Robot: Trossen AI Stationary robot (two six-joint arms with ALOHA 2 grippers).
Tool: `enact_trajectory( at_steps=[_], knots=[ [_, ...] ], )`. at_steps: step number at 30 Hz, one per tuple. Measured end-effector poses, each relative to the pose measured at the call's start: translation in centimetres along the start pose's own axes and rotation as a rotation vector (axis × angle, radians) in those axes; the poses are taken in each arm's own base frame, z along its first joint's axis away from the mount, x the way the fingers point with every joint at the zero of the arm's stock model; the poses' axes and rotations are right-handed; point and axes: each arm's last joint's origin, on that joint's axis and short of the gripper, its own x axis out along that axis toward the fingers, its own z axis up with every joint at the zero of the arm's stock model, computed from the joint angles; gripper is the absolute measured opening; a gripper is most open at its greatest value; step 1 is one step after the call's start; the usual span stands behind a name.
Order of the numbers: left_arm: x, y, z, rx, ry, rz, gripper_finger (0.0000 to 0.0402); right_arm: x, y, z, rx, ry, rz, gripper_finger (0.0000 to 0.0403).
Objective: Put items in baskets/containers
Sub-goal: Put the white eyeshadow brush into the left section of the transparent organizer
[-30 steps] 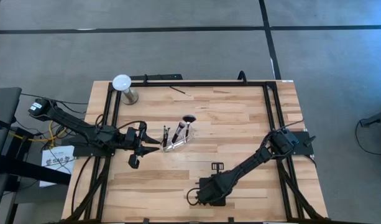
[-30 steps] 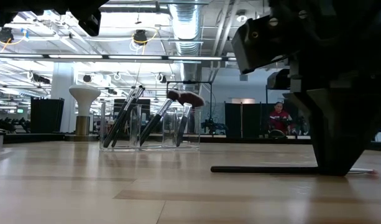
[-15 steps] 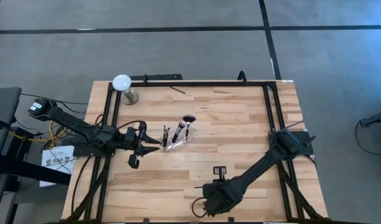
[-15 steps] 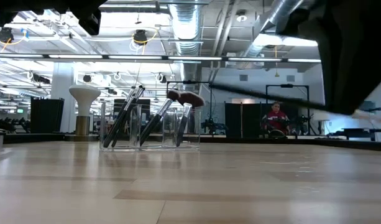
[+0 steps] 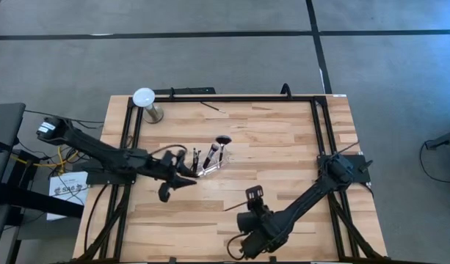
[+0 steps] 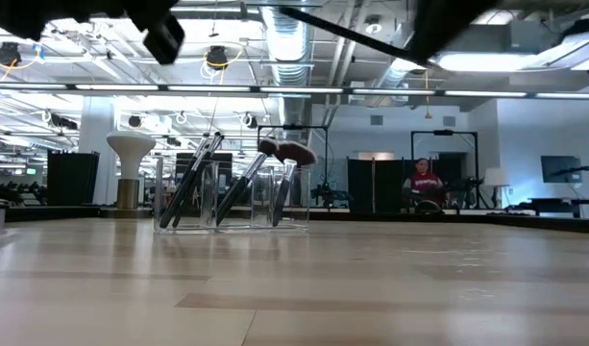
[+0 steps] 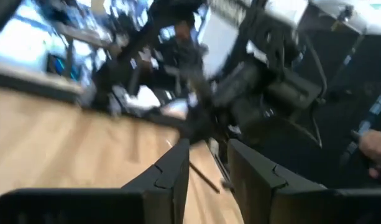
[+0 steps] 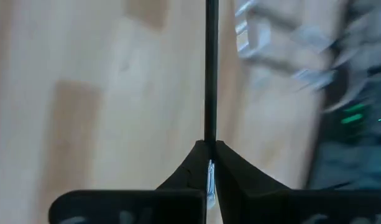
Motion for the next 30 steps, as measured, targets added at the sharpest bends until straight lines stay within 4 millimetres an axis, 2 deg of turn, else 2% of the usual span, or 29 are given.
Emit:
enact_trajectory(
  at_steps=[8,12,17,22,27,30],
  knots=[
    [4.5,1.5,-2.3,-0.240,0.214,-0.058,0.0158,-0.3,-0.8,0.7,-0.230,-0.108,-0.323,0.0002],
    [6.3,2.2,-2.5,-0.358,0.266,-0.084,0.0191,-0.2,-1.0,1.1,-0.287,-0.118,-0.358,0.0003],
    [7.9,2.4,-2.1,-0.376,0.278,-0.118,0.0217,0.0,-1.2,1.5,-0.329,-0.121,-0.364,0.0002],
    [9.0,2.7,-3.0,-0.381,0.308,-0.099,0.0223,0.3,-1.6,1.6,-0.325,-0.115,-0.381,0.0003],
    [9.4,3.4,-4.2,-0.389,0.353,-0.067,0.0213,0.6,-2.0,2.0,-0.338,-0.120,-0.383,0.0002],
    [9.7,3.4,-4.3,-0.388,0.348,-0.066,0.0206,0.8,-2.3,2.1,-0.333,-0.116,-0.378,0.0003]
  ],
)
